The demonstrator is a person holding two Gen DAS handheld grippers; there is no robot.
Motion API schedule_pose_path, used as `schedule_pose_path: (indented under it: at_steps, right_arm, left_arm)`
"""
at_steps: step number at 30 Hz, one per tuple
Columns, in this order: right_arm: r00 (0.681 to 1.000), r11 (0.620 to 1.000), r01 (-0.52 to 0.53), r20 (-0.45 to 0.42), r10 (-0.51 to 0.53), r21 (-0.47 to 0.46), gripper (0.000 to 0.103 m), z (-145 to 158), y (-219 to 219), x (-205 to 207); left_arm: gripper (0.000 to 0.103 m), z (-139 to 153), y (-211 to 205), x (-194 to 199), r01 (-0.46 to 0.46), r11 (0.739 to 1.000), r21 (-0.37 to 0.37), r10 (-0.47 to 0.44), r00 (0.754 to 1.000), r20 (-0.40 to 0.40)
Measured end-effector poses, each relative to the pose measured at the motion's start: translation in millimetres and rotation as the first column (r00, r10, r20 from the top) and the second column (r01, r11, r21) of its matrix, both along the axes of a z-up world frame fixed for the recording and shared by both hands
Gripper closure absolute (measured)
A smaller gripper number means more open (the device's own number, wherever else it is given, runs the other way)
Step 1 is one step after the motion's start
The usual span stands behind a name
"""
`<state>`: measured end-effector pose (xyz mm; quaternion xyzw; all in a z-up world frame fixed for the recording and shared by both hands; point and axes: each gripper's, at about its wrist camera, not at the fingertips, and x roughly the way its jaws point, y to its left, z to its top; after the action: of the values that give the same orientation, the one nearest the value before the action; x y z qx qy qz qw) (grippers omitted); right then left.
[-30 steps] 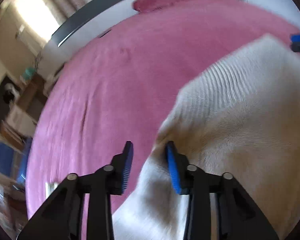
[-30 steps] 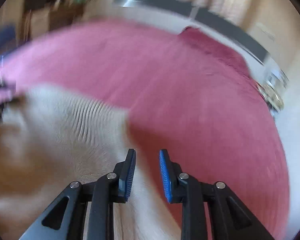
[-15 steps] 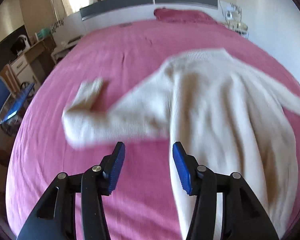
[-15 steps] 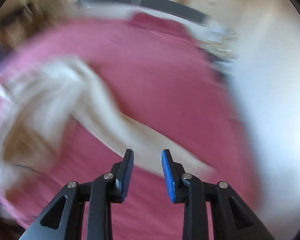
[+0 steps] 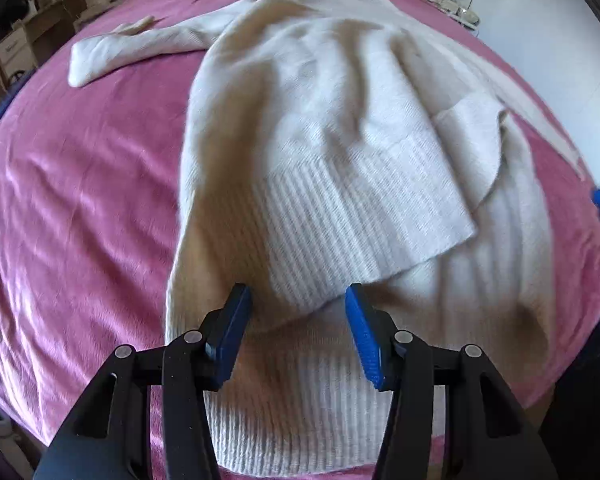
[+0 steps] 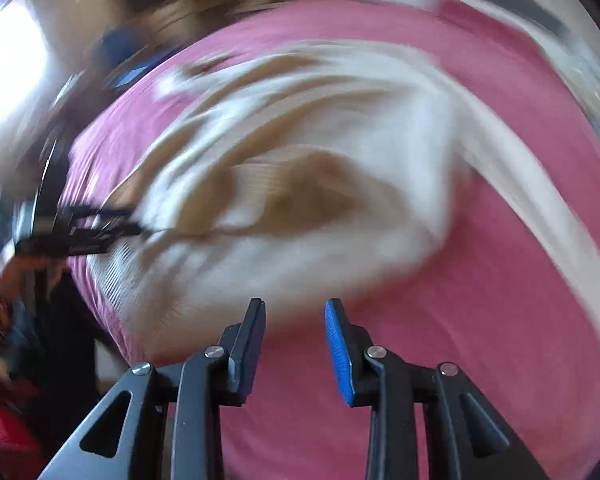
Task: Fold clothes
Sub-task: 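Release the sweater with both tools and smooth the folded ribbed hem flat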
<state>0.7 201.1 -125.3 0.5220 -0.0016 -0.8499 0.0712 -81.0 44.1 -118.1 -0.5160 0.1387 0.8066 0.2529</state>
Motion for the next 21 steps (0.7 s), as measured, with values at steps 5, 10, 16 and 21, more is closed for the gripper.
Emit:
schedule_pose_path:
  at_steps: [5, 10, 16, 21]
  right_arm:
    - [0.967, 0.964, -0.202, 0.193, 0.168, 0.171, 0.072, -59, -68, -56]
    - [0.957, 0.994, -0.058, 0.288, 0.03, 0.088, 0.072, -74, 3, 4]
    - [0.874, 0.952, 0.306, 0.396, -0.281, 0.001, 0.07, -82, 103, 118]
    - [0.908, 0.928, 0.371, 0.217, -0.358, -0.02, 0.068, -38, 116, 120]
  left_arm:
    - [0.05, -4, -11, 9, -0.057, 0.998, 0.036, 0.058, 0.998, -0.026]
    - [0.049, -7, -19, 11, -0.074, 0.995, 0.07, 0.075, 0.997, -0.016]
    - [0.049, -3, -22, 19, -0.106, 0.993, 0.056, 0.108, 0.994, -0.026]
    - [0.049, 6, -30, 20, -0.172, 0.984, 0.038, 0.171, 0.985, 0.022]
